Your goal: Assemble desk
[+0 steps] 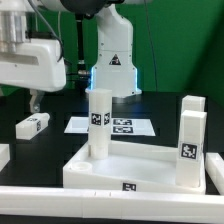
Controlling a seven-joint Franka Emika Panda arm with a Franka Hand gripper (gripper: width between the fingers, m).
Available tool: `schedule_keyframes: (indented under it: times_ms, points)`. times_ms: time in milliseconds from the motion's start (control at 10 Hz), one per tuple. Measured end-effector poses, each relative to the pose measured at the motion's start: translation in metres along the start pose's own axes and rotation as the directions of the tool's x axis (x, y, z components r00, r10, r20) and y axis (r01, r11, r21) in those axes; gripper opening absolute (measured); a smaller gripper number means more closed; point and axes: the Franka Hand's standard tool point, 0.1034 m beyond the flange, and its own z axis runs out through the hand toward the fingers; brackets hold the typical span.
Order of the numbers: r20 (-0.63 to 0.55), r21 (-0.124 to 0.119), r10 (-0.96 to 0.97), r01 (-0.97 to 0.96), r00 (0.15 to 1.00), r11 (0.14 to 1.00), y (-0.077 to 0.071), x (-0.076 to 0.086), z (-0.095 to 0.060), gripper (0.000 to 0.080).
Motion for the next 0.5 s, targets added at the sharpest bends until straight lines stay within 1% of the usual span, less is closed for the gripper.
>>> schedule_keyframes:
  times_ms: [100, 200, 400, 500]
  points:
    - [0.002, -0.001, 0.006, -0.006, 1.000, 1.000, 0.003, -0.001, 0.001, 0.0649]
    - [0.002, 0.000, 0.004, -0.004, 1.000, 1.000, 0.002, 0.000, 0.000, 0.0649]
    - [0.052, 0.011, 0.004, -0.005, 0.999, 1.000, 0.000, -0.005, 0.002, 0.0649]
    - [0.130, 0.031, -0.013, 0.009, 0.991, 0.999, 0.000, -0.012, 0.003, 0.0649]
